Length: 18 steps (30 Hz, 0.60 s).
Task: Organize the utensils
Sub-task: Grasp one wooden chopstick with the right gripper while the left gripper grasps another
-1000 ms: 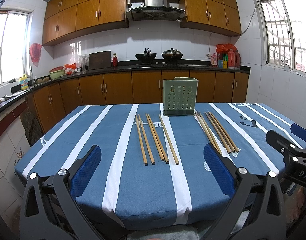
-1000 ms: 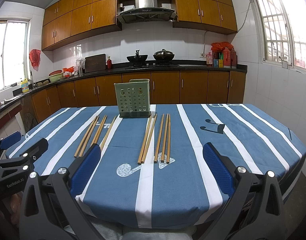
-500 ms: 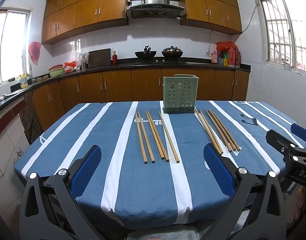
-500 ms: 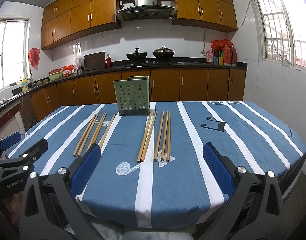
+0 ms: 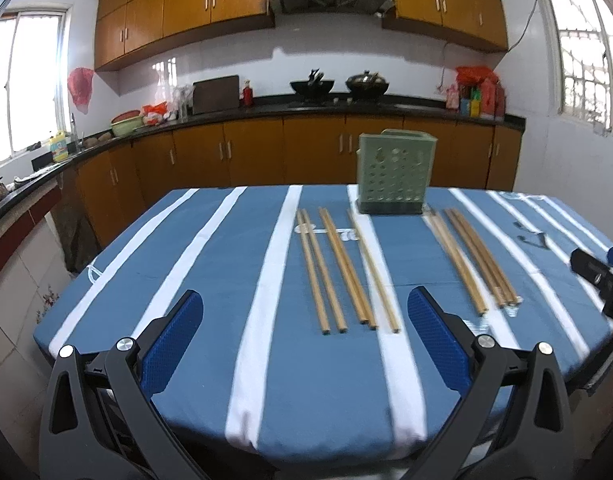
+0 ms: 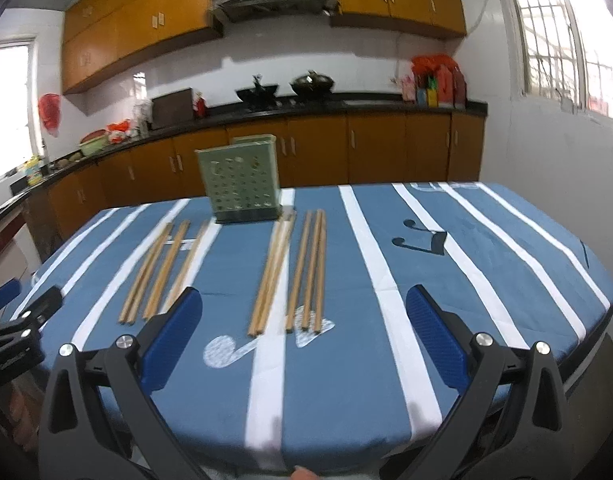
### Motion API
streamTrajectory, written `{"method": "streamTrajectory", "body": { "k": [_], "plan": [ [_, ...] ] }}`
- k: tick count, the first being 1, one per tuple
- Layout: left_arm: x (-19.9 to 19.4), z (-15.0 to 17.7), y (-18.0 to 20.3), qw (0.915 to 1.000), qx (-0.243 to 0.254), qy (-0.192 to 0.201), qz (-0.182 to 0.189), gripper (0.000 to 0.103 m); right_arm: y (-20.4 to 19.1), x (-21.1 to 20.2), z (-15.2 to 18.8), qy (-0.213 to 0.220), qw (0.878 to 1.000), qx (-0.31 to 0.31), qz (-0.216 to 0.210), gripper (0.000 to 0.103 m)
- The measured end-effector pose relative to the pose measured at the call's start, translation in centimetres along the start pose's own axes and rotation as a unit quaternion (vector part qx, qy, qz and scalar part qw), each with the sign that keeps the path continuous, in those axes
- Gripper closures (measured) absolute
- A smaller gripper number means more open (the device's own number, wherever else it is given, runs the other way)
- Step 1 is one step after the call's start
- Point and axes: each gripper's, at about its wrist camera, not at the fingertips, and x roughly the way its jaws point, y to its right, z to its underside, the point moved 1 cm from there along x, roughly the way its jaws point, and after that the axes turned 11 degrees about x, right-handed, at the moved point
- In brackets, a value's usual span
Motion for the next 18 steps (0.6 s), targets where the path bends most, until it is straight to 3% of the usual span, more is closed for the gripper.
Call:
{"method": "streamTrajectory", "body": {
  "k": [4, 9, 11, 14, 18],
  "plan": [
    [2.7, -0.5, -1.0, 0.9992, 0.002, -0.04, 0.004, 0.002, 0.9, 4.5, -1.5, -0.053, 0.998, 0.015, 0.026, 0.006],
    [6.4, -1.0, -2.6, 0.9964, -0.016, -0.083, 0.004, 0.002, 1.8, 10.2, -2.5, -0.108, 0.992, 0.037, 0.047, 0.044],
    [7.7, -1.2, -3.3, 0.9952, -0.023, -0.095, 0.007, 0.008, 2.1, 12.0, -2.6, -0.129, 0.989, 0.05, 0.042, 0.054],
    [9.6, -1.3, -3.5, 0.9925, -0.024, -0.118, 0.02, 0.025, 2.1, 14.9, -2.7, -0.165, 0.984, 0.063, 0.032, 0.067],
    [11.4, -1.2, -3.6, 0.9891, -0.027, -0.138, 0.044, 0.035, 1.5, 17.1, -2.2, -0.188, 0.98, 0.051, 0.034, 0.069]
  ]
}}
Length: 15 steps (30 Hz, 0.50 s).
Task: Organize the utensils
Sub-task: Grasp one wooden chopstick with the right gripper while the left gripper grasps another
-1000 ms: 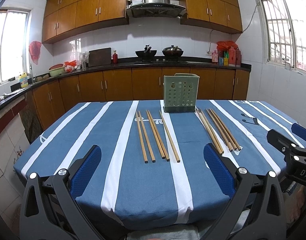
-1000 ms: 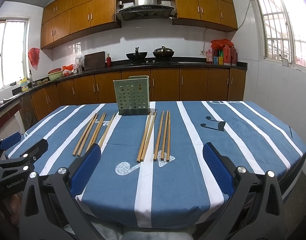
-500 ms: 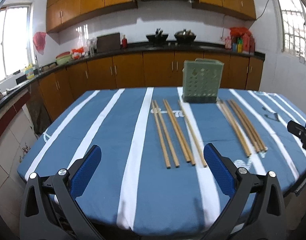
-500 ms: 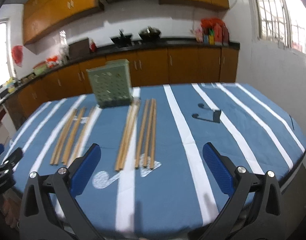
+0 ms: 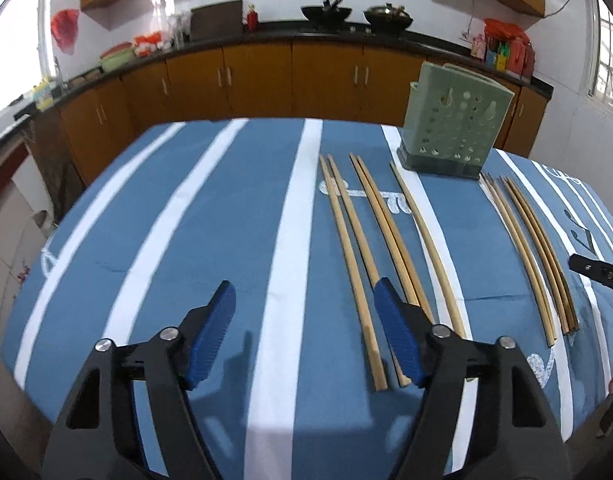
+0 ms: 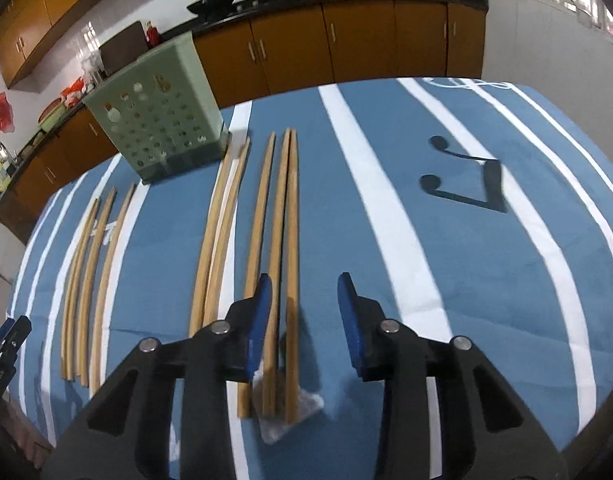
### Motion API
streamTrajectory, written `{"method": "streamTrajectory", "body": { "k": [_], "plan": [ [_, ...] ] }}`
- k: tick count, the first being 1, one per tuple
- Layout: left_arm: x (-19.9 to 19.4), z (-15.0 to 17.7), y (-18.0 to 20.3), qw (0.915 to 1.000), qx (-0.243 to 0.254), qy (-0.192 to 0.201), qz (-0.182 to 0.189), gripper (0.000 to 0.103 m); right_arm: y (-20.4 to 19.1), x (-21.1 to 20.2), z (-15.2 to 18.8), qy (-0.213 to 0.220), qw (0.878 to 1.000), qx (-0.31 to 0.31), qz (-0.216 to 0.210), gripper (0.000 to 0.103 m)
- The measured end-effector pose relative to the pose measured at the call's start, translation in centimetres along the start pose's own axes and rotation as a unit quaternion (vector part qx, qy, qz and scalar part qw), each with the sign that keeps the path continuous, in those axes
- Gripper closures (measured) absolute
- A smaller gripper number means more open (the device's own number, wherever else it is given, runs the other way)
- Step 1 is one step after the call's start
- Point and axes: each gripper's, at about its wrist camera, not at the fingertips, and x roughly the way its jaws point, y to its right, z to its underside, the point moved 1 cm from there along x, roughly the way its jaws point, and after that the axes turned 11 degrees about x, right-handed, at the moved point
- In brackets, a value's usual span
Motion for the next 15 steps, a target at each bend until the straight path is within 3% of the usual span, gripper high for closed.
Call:
{"method": "streamTrajectory", "body": {
  "k": [3, 7, 11, 15],
  "plan": [
    [0.9, -0.2, 0.1, 0.9998, 0.003, -0.011, 0.014, 0.039, 0.0, 1.4, 0.1, -0.018, 1.0, -0.01, 0.014, 0.082],
    [1.8, -0.4, 0.2, 0.999, 0.004, -0.025, 0.038, 0.048, 0.4, 1.4, -0.3, 0.003, 0.999, -0.022, 0.03, 0.093],
    [2.7, -0.7, 0.7, 0.9974, 0.006, -0.038, 0.061, 0.054, 1.7, 1.4, -1.1, 0.01, 0.999, 0.008, 0.035, 0.095],
    [3.7, -0.7, 0.9, 0.9959, 0.005, -0.056, 0.07, 0.068, 1.7, 1.2, -1.1, 0.015, 0.999, -0.003, 0.041, 0.095]
  ]
}}
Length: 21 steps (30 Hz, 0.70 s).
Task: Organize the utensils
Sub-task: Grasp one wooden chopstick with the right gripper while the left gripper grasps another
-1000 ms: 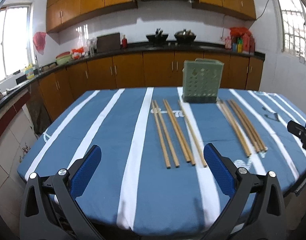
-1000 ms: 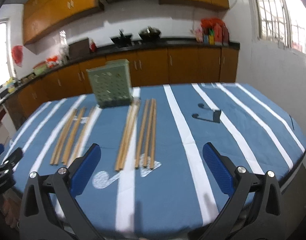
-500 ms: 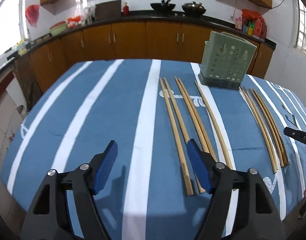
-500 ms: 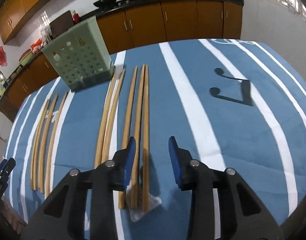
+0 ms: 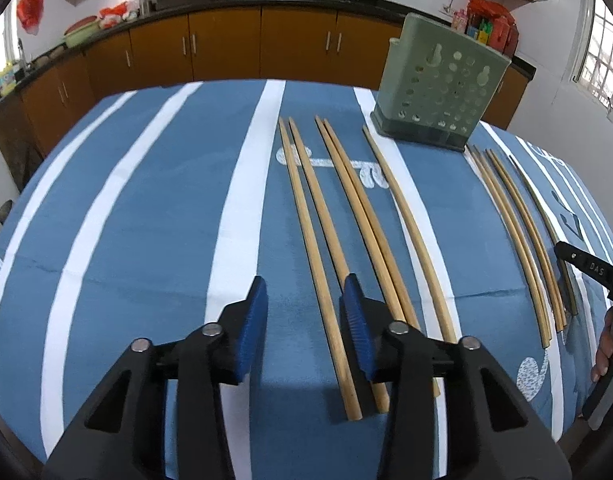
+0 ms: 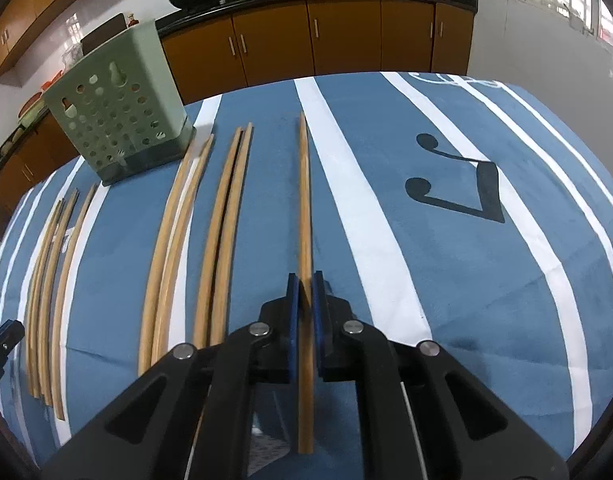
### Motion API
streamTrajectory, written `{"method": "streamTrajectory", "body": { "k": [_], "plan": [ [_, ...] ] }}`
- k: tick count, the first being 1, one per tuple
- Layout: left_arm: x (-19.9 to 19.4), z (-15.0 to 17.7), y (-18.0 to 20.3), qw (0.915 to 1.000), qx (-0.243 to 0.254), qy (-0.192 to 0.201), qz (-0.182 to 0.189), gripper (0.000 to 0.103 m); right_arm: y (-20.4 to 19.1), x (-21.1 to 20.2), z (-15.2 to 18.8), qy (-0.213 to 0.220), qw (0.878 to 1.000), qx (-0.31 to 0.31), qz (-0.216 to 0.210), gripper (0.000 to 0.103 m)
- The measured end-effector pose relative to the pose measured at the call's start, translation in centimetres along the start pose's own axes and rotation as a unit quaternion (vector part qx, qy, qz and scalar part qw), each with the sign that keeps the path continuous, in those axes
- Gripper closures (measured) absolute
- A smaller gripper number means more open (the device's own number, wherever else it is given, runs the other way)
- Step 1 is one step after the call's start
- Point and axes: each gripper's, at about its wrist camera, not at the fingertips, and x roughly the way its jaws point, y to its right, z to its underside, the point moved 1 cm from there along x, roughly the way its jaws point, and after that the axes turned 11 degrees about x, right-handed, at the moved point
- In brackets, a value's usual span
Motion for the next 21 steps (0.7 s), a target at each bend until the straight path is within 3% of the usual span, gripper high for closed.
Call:
{"method": "streamTrajectory", "body": {
  "k": [6, 12, 16, 21],
  "plan": [
    [0.7, -0.1, 0.3, 0.9999, 0.008, -0.013, -0.002, 0.078, 0.0, 0.0, 0.2, 0.005, 1.0, -0.006, 0.0, 0.093],
    [2.0, -1.7, -0.2, 0.9986, 0.03, -0.021, -0.037, 0.094, -0.6, 0.6, -0.2, 0.008, 1.0, -0.029, -0.004, 0.095],
    [3.5, -3.5, -2.2, 0.9983, 0.015, -0.021, -0.053, 0.095, -0.3, 1.4, -1.5, 0.012, 1.0, -0.021, -0.005, 0.095],
    [4.4, -4.4, -4.3, 0.9991, 0.001, -0.003, -0.042, 0.095, 0.4, 2.2, -2.7, 0.022, 1.0, -0.005, -0.004, 0.095]
  ]
}}
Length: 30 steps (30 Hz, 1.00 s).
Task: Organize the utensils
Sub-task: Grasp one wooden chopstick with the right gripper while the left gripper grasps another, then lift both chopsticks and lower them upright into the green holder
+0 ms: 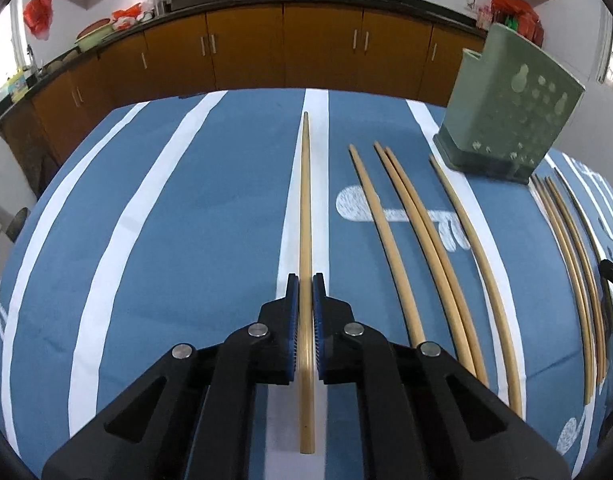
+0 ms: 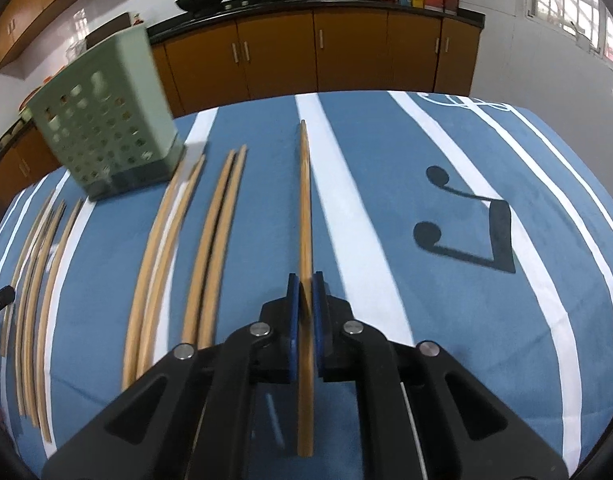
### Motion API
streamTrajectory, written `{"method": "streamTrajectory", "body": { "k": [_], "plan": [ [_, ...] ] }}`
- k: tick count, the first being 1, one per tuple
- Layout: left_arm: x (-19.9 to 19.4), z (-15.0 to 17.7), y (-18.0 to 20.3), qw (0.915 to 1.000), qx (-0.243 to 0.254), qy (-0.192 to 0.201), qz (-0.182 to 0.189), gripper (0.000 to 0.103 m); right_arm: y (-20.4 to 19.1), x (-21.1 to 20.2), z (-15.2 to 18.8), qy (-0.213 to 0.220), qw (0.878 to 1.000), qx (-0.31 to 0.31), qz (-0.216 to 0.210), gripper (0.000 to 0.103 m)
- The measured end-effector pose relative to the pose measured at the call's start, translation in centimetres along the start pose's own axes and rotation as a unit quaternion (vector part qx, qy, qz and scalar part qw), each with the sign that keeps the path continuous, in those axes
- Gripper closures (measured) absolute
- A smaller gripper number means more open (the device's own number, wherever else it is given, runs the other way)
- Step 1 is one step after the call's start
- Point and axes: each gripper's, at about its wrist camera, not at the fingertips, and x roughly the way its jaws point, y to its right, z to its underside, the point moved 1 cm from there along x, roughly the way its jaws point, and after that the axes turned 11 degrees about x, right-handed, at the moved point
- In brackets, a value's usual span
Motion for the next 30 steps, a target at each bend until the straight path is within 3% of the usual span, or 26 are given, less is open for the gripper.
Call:
{"method": "streamTrajectory", "body": {
  "k": [7, 16, 22, 25, 30],
  "plan": [
    [-0.5, 0.7, -0.3, 0.9998, -0.008, 0.005, 0.016, 0.095, -0.1, -0.4, 0.4, -0.004, 1.0, -0.006, -0.005, 0.093],
    [-1.4, 1.8, 0.2, 1.0, 0.001, 0.004, 0.009, 0.095, 0.2, -1.4, 1.6, -0.007, 1.0, -0.012, -0.008, 0.088],
    [-1.6, 2.1, 0.5, 0.9999, 0.014, 0.0, -0.001, 0.095, 0.2, -1.7, 1.8, -0.01, 1.0, -0.016, -0.011, 0.095],
    [-2.2, 2.0, 0.2, 0.9999, 0.012, 0.002, 0.002, 0.096, 0.4, -3.4, 1.2, 0.017, 1.0, -0.014, -0.018, 0.095],
    [-5.8, 0.6, -0.5, 0.9987, 0.013, 0.049, -0.006, 0.096, 0.4, -6.6, -0.4, 0.068, 0.997, -0.012, -0.029, 0.095]
  ]
}}
